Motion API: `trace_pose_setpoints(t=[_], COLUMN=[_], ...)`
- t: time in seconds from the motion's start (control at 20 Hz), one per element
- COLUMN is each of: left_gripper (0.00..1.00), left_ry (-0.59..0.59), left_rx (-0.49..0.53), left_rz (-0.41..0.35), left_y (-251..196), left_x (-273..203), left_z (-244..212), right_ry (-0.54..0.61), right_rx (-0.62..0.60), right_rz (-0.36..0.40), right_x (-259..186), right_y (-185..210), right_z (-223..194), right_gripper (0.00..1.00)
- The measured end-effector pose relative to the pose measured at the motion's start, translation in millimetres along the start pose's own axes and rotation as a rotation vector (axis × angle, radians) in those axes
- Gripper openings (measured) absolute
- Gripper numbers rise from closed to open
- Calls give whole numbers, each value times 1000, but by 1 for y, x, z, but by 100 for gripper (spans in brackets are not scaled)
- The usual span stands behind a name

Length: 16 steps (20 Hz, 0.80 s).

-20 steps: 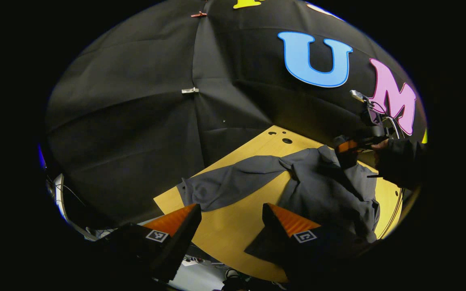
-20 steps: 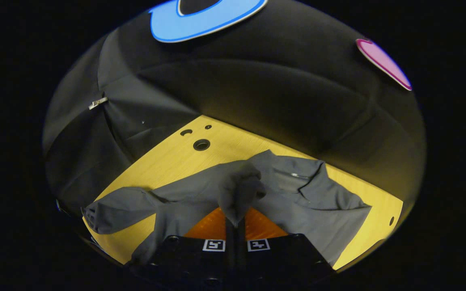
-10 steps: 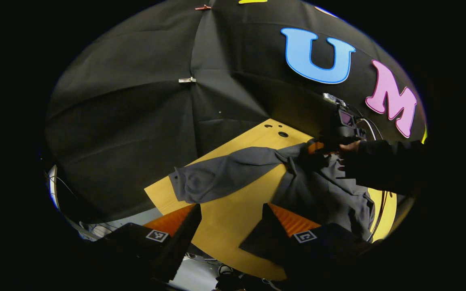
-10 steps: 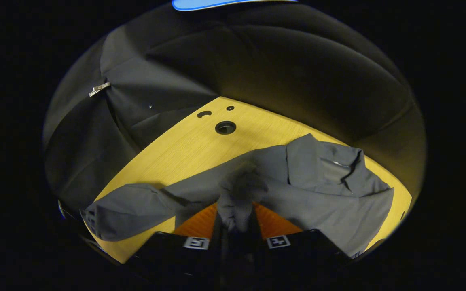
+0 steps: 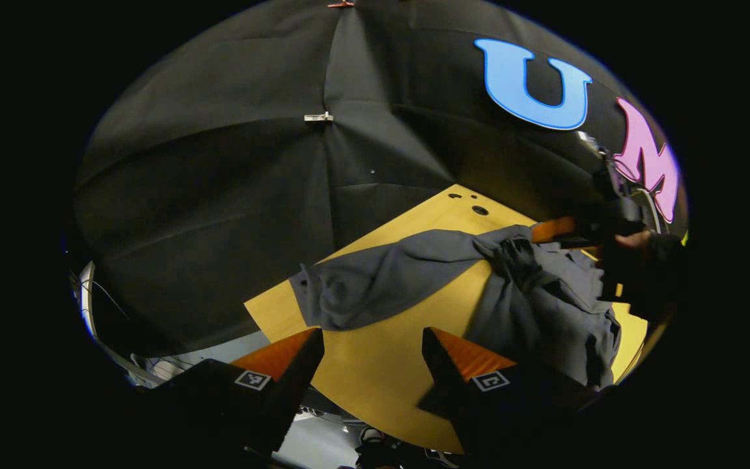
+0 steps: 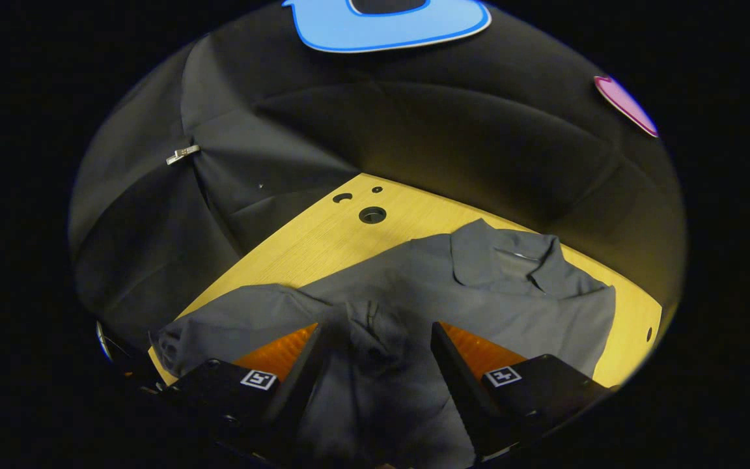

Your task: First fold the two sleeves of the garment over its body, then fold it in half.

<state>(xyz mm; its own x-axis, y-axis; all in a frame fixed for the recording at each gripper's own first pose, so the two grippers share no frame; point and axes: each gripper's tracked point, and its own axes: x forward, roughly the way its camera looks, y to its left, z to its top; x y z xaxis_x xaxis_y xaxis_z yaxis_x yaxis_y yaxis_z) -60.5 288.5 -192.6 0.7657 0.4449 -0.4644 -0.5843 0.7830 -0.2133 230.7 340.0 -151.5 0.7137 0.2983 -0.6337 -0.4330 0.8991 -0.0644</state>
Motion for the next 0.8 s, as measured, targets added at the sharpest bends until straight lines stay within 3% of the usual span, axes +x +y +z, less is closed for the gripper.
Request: trace_pose_setpoints(t=[0.25,0.4,0.45,0.65,0.8], left_gripper=[96,92,96,96,96], left_ry=[26,50,66,82,146], left_rx=[-12,4,2,7,-1], left_rz=[71,96,103,122,110], left_y=[37,54,59,70,69], left_x=[44,74,85,120,144], left_z=[-1,-4,-5,3,-5], right_ry=[-25,-50,-54,-50,32], right_rx=[-26,38,74,181,254], right_rz=[-86,-147,-167,-263,-287], right_x=[-60,-96,-111,-174,-213], right_y=[-56,-87,-97,-138,-149], right_z=[-6,-17,-25,-73,-125], right_gripper=[100,100,100,100,99])
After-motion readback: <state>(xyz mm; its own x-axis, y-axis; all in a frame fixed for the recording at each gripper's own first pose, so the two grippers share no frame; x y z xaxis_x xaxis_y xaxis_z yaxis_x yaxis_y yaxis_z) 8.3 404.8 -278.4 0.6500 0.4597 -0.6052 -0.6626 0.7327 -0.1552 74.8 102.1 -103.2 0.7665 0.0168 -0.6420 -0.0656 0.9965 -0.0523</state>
